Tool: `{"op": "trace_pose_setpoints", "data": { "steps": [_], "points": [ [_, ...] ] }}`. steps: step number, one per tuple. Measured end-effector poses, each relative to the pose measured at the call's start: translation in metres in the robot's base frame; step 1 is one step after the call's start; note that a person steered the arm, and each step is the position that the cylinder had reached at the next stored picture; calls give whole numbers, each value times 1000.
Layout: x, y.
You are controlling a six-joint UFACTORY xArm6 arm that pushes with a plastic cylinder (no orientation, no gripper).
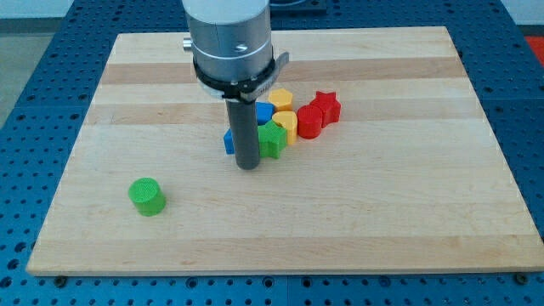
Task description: Move the green circle to the bottom left of the green star
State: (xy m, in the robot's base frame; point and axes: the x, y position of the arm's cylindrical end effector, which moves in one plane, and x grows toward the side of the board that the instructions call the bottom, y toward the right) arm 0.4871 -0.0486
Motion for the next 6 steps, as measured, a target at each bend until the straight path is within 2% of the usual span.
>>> {"op": "trace_pose_setpoints", "data": {
  "steps": [2, 3, 5, 6],
  "points": [
    [74, -16],
    [90, -62],
    [92, -155],
    [80, -156]
  ]
}}
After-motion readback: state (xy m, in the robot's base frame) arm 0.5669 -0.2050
